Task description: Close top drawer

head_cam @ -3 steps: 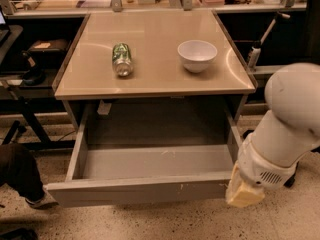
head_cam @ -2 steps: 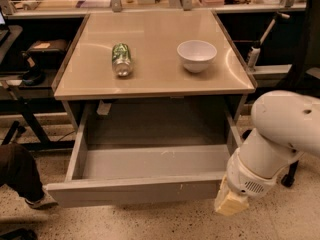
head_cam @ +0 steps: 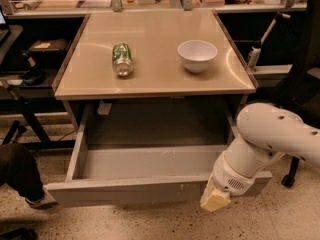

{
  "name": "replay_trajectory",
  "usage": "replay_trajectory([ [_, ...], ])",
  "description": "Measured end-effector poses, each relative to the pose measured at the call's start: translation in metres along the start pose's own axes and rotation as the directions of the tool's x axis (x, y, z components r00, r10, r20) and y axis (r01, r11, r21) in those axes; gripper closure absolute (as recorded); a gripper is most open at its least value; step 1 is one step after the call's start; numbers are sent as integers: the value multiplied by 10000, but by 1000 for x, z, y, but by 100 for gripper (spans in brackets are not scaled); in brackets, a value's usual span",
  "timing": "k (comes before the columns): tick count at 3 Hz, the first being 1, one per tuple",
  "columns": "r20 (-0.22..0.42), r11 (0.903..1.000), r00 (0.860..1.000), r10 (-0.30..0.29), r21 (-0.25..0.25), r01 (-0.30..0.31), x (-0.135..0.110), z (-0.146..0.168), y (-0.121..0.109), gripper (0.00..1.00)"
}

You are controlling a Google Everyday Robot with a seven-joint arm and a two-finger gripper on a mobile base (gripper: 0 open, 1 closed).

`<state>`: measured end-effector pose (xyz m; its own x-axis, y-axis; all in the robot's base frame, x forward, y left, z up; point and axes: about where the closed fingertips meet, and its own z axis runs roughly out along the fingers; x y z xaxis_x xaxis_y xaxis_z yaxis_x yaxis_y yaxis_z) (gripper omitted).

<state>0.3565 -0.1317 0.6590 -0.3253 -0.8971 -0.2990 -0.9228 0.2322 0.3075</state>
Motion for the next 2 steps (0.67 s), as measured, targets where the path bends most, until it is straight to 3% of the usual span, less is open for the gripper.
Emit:
replay_trajectory([
  [2, 437, 9990, 9985, -325, 335, 310, -22, -4, -30, 100],
])
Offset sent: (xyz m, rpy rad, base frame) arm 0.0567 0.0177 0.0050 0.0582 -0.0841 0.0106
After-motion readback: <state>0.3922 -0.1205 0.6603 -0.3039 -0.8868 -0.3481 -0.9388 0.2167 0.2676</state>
